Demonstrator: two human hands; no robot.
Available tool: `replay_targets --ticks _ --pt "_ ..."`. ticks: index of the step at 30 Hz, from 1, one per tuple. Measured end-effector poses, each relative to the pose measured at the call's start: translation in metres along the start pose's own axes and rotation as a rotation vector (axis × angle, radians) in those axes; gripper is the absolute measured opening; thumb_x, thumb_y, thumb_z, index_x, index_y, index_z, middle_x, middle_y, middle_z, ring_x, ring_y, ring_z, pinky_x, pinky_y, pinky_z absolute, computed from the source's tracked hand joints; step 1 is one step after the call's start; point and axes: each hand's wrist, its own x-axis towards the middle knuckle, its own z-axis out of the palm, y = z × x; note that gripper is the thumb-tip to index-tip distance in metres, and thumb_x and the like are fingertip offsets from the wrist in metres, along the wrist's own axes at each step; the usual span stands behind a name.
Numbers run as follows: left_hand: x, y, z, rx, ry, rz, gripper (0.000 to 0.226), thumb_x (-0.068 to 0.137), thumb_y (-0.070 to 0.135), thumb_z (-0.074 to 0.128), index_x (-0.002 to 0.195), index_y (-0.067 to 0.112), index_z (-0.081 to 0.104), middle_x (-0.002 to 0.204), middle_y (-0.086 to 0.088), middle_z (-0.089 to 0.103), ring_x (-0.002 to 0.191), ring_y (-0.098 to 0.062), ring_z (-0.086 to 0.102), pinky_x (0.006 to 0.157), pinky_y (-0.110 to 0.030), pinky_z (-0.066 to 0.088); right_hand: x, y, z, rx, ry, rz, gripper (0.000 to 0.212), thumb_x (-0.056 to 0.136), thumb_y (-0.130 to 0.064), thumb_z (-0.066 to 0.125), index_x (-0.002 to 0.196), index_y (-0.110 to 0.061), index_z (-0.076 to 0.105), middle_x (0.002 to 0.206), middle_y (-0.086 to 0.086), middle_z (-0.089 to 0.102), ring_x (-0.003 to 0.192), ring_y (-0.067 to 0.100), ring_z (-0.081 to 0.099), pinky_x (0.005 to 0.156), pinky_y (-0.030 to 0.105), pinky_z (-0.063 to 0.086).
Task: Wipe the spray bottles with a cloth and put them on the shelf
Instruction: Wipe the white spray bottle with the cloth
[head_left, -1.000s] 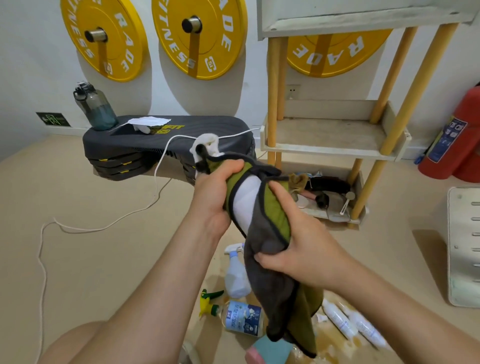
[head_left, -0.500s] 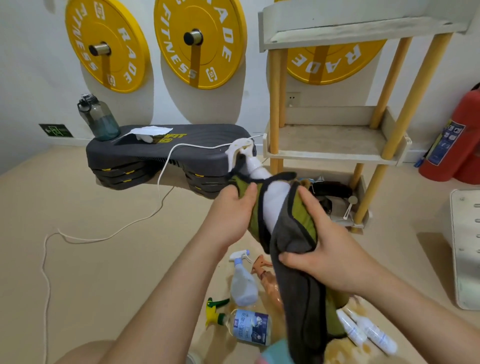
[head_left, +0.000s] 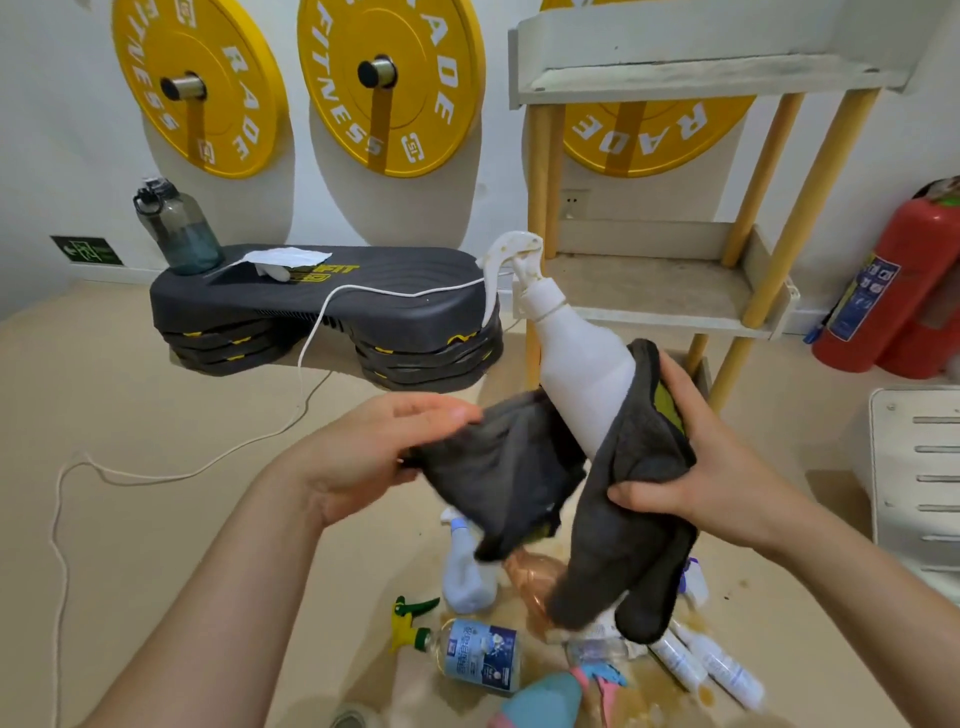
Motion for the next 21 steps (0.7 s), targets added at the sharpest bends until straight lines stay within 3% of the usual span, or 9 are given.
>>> replay_targets --ticks 2,4,7,9,11,14,17,19,21 --pt "0.004 -0.002 -0.006 0.219 0.292 0.009 0.007 0.09 0.022 0.069 0.093 0.021 0.075 0.091 0.0 0.07 0.083 -0.014 0.057 0.07 -0.027 0.04 -0.003 0.002 -0.003 -0.014 -0.052 0.009 0.126 0.067 -0.012 0.089 0.151 -0.051 0.003 0.123 -0.037 0.036 0.108 -0.012 0.049 0.078 0.007 0.046" --pt "0.009 -0.01 -0.009 0.478 0.483 0.034 0.009 0.09 0.015 0.07 0.095 0.02 0.073 0.087 -0.001 0.069 0.075 -0.014 0.058 0.064 -0.025 0.042 -0.006 0.002 -0.002 -0.053 -0.116 -0.003 0.122 0.066 -0.013 0.09 0.147 -0.053 0.007 0.124 -0.039 0.033 0.107 -0.021 0.046 0.079 0.003 0.044" --pt "0.01 -0.013 -0.013 0.757 0.508 -0.02 0.011 0.083 0.014 0.073 0.08 0.024 0.073 0.078 0.003 0.068 0.079 -0.017 0.062 0.067 -0.027 0.044 -0.009 0.002 0.0 -0.104 -0.149 -0.014 0.119 0.066 -0.013 0.09 0.14 -0.056 0.007 0.121 -0.042 0.03 0.099 -0.035 0.04 0.078 -0.003 0.04" --pt "0.01 -0.015 -0.017 0.776 0.459 -0.057 0.014 0.083 0.013 0.073 0.072 0.02 0.068 0.073 0.0 0.067 0.074 -0.02 0.06 0.065 -0.028 0.043 -0.009 0.002 0.001 -0.097 -0.137 -0.026 0.118 0.067 -0.011 0.09 0.141 -0.055 0.009 0.122 -0.044 0.028 0.099 -0.037 0.038 0.078 -0.005 0.038" --pt "0.011 -0.016 -0.017 0.505 0.411 -0.029 0.019 0.084 0.006 0.069 0.068 0.013 0.06 0.068 -0.005 0.06 0.067 -0.022 0.054 0.061 -0.029 0.041 -0.006 0.002 0.0 -0.074 -0.104 -0.033 0.123 0.067 -0.01 0.089 0.148 -0.053 0.007 0.125 -0.041 0.03 0.1 -0.034 0.04 0.077 -0.004 0.039" --pt "0.009 -0.009 0.005 -0.205 0.347 0.099 0.021 0.078 -0.003 0.064 0.072 0.014 0.053 0.069 -0.009 0.049 0.062 -0.021 0.046 0.057 -0.03 0.035 -0.002 0.002 0.001 -0.042 -0.025 -0.004 0.127 0.067 -0.011 0.088 0.152 -0.051 0.002 0.12 -0.039 0.035 0.1 -0.021 0.047 0.077 0.003 0.044" --pt "0.0 0.002 0.038 -0.787 0.222 0.194 0.027 0.075 -0.011 0.054 0.089 0.012 0.055 0.081 -0.01 0.064 0.071 -0.021 0.061 0.068 -0.031 0.045 0.001 0.005 0.013 -0.096 0.068 -0.018 0.124 0.066 -0.018 0.089 0.155 -0.04 0.005 0.113 -0.033 0.044 0.103 0.001 0.054 0.085 0.017 0.044" --pt "-0.007 0.009 0.05 -0.879 0.025 0.251 0.039 0.066 -0.007 0.051 0.1 0.009 0.057 0.096 -0.012 0.07 0.083 -0.023 0.066 0.076 -0.034 0.048 0.002 0.005 0.023 -0.129 0.12 -0.061 0.114 0.064 -0.021 0.089 0.153 -0.036 0.019 0.116 -0.022 0.053 0.109 0.009 0.055 0.086 0.019 0.046" --pt "-0.009 0.013 0.057 -0.632 -0.056 0.331 0.036 0.07 -0.005 0.051 0.102 0.008 0.059 0.1 -0.01 0.071 0.091 -0.02 0.067 0.076 -0.032 0.05 0.001 0.004 0.032 -0.115 0.182 -0.141 0.092 0.061 -0.023 0.088 0.133 -0.046 0.036 0.113 -0.026 0.057 0.104 0.0 0.058 0.078 0.008 0.043"
